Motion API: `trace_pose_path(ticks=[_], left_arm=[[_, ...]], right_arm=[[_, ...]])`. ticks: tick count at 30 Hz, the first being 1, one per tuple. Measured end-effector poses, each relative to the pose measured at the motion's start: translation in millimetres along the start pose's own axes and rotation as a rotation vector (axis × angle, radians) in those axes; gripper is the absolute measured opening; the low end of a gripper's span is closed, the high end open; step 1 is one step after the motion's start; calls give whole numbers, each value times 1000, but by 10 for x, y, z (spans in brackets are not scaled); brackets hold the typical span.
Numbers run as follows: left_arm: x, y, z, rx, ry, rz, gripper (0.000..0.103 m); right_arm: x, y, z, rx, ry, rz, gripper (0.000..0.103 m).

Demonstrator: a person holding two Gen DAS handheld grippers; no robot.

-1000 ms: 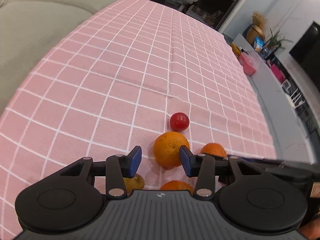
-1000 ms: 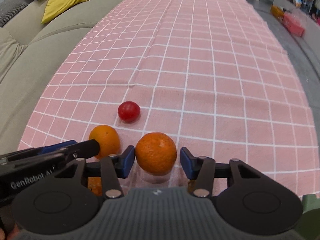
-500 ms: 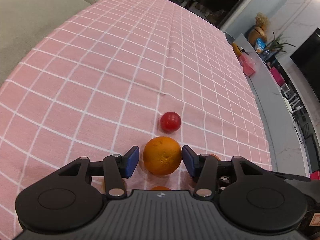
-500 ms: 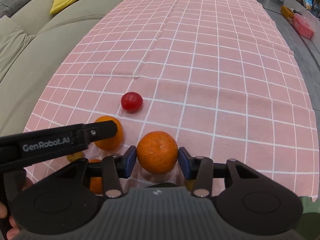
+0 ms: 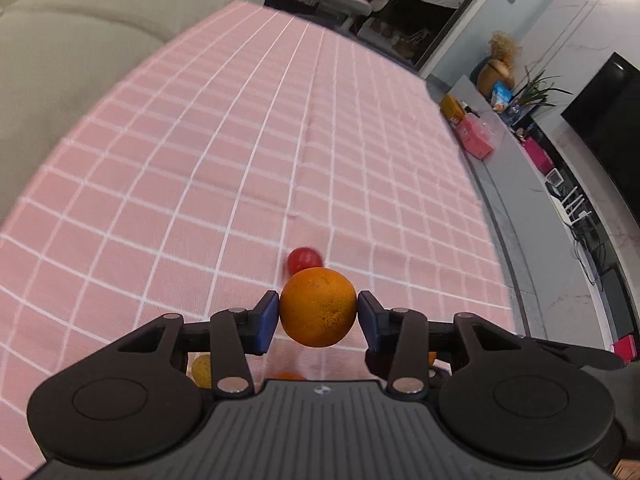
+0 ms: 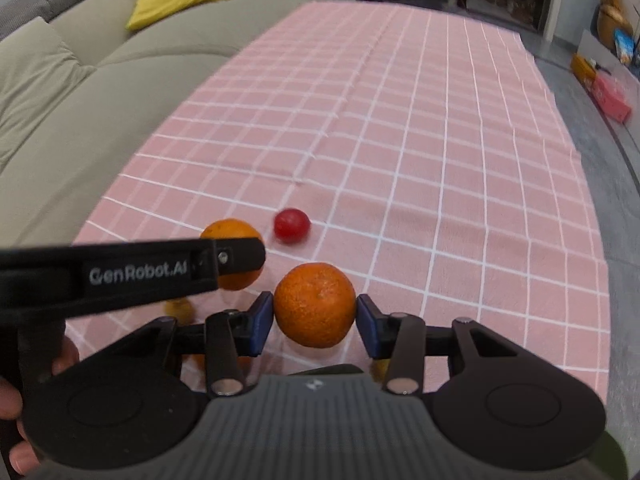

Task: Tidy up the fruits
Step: 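Carry both oranges over the green colander and open both tools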

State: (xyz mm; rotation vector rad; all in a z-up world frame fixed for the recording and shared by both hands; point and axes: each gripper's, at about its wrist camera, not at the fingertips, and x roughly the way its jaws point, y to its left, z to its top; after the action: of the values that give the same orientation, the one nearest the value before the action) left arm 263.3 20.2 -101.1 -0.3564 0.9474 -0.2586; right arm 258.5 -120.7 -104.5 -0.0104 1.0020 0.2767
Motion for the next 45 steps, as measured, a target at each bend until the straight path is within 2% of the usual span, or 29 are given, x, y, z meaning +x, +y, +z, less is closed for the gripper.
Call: trace_pose_path(ticks=[6, 13, 27, 34, 39, 45], left_arm=[[-425, -226, -5, 43, -36, -32, 48], [-704, -563, -150, 89, -14, -129, 48], [-779, -1111, -642, 248, 128, -248, 48], [-547, -1320, -878, 320, 205, -246, 48], [-349, -1374, -969, 350, 254, -235, 48], [-138, -1506, -996, 406, 277, -222, 48]], right_arm=[[-514, 95, -107, -15, -60, 23, 42], [-1089, 55, -373, -13, -102, 18, 42], [-1840, -582, -1093, 96, -128, -67, 42], [-1880, -886, -1476, 159, -100, -107, 42], [-1705, -938, -1578, 161, -62, -104, 42], [-1550, -1043, -1560, 166, -54, -136, 42]])
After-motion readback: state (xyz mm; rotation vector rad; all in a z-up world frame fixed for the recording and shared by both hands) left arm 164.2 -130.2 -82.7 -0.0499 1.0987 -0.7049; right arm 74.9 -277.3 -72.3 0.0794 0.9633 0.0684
